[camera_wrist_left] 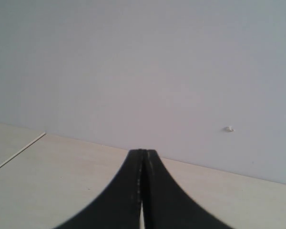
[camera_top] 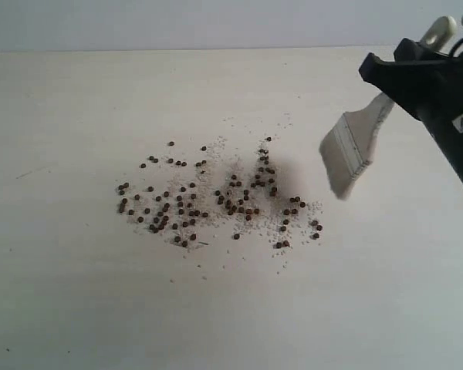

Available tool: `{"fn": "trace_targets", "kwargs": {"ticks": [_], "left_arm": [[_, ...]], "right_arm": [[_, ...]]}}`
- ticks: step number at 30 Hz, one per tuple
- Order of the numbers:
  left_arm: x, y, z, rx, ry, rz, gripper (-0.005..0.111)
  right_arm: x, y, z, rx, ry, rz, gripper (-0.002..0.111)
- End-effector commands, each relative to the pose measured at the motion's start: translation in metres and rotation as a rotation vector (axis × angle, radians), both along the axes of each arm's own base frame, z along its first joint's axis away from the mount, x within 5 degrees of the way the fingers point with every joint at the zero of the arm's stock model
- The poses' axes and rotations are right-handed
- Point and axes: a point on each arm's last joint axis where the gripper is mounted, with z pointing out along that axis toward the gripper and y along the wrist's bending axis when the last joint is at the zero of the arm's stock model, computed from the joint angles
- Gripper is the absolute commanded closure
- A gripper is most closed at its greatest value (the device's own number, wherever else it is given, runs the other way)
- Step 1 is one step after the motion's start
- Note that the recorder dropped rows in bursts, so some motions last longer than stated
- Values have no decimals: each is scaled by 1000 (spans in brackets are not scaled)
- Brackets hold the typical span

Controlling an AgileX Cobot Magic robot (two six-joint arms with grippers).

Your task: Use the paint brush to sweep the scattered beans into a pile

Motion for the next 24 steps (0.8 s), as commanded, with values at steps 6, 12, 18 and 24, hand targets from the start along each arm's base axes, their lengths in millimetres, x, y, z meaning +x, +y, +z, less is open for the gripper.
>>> {"fn": "trace_targets", "kwargs": {"ticks": [6, 12, 18, 24], "left_arm": [[-1, 0, -1, -4, 1, -2, 107], [-1, 0, -1, -4, 1, -2, 107], [-1, 0, -1, -4, 1, -2, 107], [-1, 0, -1, -4, 1, -2, 107]], "right_arm": [[-29, -18, -7, -11, -45, -29, 108], [-32, -20, -8, -154, -67, -28, 108], [-34, -14, -16, -219, 8, 58, 108], [-42, 1, -13, -155, -22, 43, 108]]}}
